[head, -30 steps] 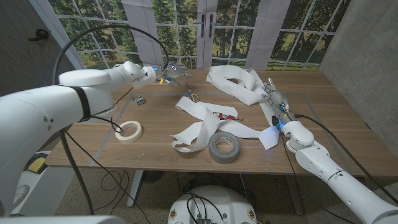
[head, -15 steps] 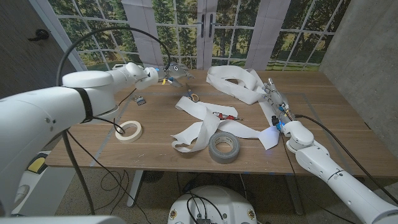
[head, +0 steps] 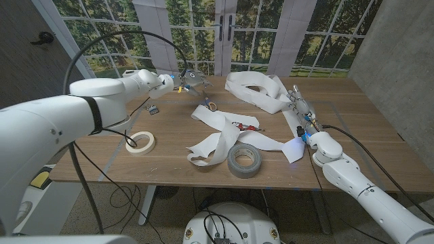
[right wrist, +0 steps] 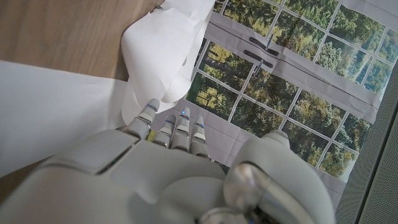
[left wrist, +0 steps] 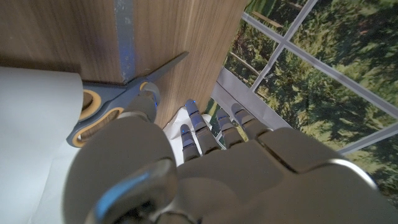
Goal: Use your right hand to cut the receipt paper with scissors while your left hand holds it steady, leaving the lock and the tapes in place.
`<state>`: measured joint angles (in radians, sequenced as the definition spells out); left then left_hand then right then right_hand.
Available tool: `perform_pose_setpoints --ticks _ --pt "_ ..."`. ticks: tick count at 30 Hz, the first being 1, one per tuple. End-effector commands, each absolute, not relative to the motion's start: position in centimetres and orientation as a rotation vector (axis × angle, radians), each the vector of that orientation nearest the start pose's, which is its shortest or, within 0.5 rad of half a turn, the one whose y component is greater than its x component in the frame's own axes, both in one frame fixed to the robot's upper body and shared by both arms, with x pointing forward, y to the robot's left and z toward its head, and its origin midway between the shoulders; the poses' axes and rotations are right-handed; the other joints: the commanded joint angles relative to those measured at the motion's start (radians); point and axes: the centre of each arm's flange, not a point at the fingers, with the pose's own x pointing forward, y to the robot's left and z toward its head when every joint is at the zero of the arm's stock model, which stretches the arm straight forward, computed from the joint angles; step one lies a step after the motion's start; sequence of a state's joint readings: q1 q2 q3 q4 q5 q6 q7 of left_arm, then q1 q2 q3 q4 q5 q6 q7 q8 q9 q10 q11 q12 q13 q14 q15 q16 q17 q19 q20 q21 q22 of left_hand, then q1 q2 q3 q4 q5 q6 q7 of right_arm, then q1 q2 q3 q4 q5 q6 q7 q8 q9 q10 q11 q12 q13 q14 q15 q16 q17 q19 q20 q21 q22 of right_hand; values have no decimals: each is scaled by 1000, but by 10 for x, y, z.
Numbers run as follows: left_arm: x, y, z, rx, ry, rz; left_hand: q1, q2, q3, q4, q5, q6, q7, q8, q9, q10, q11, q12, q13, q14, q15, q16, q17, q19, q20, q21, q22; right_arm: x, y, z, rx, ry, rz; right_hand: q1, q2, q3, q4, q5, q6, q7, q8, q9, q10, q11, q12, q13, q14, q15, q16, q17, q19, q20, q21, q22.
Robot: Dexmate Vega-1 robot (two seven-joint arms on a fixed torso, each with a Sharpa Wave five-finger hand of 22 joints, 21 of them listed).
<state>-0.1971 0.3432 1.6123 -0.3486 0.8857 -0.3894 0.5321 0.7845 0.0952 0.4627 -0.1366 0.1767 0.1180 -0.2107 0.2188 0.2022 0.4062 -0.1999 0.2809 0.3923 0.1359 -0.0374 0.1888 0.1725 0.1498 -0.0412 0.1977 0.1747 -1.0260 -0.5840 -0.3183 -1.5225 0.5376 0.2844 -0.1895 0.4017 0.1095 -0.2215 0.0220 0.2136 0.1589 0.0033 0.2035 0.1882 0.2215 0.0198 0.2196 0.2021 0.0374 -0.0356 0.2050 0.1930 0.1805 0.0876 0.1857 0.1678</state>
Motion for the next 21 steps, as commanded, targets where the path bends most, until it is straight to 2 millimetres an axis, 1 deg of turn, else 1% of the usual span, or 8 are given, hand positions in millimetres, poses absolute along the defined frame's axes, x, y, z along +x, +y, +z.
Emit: perform_pose_setpoints --ticks 1,8,13,21 --pt "735 217 120 2321 -872 -46 -8 -1 -5 -3 1 7 -4 2 3 7 -3 2 6 6 -169 2 3 10 -29 1 2 603 -304 -48 -32 -638 48 8 6 1 0 -1 8 -3 0 3 6 -4 -6 3 1 -25 -3 1 -2 1 1 3" --pt "736 214 119 2265 -849 -48 -9 1 -8 -3 2 9 -5 2 3 6 -2 1 7 6 -170 1 2 11 -30 1 2 603 -303 -50 -32 -633 45 7 6 2 0 -1 8 -7 0 3 2 -6 -8 3 2 -25 -3 1 -2 1 1 3" --pt "739 212 116 2293 -829 -50 -10 3 -11 -4 2 9 -3 1 3 8 -3 2 8 7 -170 1 2 11 -29 1 2 602 -303 -49 -37 -635 42 7 6 2 0 -2 7 -6 -1 3 1 -5 -9 3 1 -25 -3 1 -2 1 2 3" --pt "737 211 119 2294 -844 -54 -12 7 -15 -4 2 9 -3 1 3 10 -3 2 10 9 -171 1 2 13 -28 2 2 601 -305 -48 -35 -638 29 8 6 3 -1 -2 8 -7 -1 3 2 -8 -9 3 2 -25 -3 1 -2 2 2 3"
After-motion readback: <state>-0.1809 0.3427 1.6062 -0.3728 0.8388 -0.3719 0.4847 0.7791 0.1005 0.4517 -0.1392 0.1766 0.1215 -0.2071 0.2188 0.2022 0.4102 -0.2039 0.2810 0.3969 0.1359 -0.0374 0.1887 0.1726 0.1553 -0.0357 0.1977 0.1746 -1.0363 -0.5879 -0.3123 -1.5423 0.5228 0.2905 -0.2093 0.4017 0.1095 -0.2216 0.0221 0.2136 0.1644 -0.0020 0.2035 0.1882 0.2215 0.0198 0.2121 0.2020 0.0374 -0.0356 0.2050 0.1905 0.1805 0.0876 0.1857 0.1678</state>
